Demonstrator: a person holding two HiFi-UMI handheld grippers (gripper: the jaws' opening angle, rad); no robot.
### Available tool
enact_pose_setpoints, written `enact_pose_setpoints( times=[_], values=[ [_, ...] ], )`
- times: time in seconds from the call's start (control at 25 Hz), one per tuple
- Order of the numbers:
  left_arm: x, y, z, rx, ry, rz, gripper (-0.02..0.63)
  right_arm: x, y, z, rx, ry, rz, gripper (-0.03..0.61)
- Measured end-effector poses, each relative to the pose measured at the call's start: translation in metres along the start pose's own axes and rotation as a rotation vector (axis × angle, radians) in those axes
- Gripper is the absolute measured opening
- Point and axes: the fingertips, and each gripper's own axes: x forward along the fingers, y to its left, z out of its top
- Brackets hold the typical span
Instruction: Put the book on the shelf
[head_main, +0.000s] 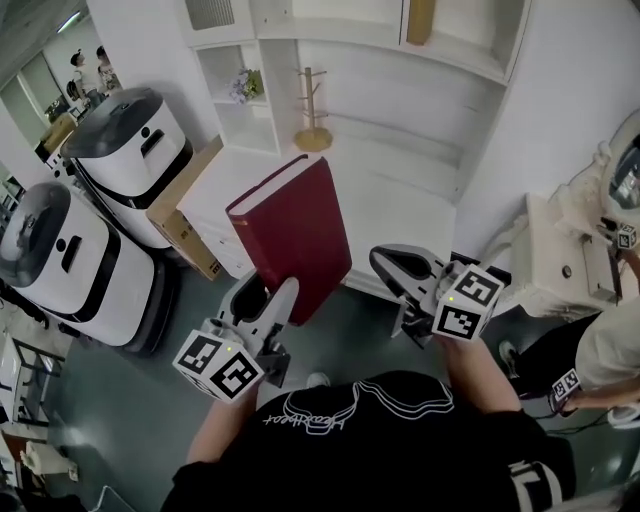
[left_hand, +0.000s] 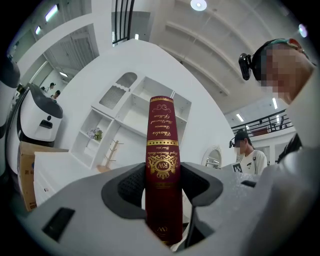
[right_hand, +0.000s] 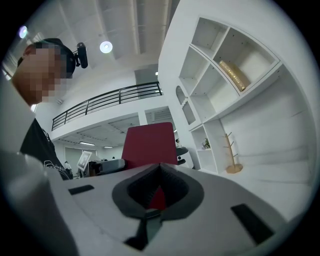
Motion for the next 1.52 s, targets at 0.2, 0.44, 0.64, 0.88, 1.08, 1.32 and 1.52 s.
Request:
enact_pose_setpoints(
  times=[0.2, 0.44, 0.64, 0.88, 1.08, 1.32, 1.52],
  values=[
    [0.016, 0.049, 0.026, 0.019, -0.009, -0.005, 0.209, 0.052, -0.019, 0.008, -0.012, 0.002, -0.015, 0.003],
    [0.017, 0.093, 0.060, 0.043, -0.014, -0.009, 0.209, 0.106, -0.024, 0.016, -0.007, 0.001, -0.029, 0.003],
    [0.018, 0.119, 0.076, 0.020, -0.029, -0.025, 0.209, 0.130, -0.025, 0.019, -0.013, -0.004, -0.031, 0.003],
    [0.035, 0.140, 0.081, 0.020, -0.028, -0.026, 0.209, 0.146, -0.041, 0.020, -0.003, -0.006, -0.037, 0.002],
    [0.065, 0.161, 0.089, 0.047, -0.033, -0.022, 0.209, 0.166, -0.075, 0.024, 0.004, -0.016, -0.034, 0.002],
    [0.116, 0.205, 0.115, 0.063, -0.037, -0.001, 0.209, 0.208, -0.133, 0.036, 0.030, -0.020, -0.022, 0.003],
    [0.168, 0.236, 0.139, 0.088, -0.042, -0.015, 0.209, 0.238, -0.179, 0.054, 0.035, -0.049, -0.013, 0.003]
  ],
)
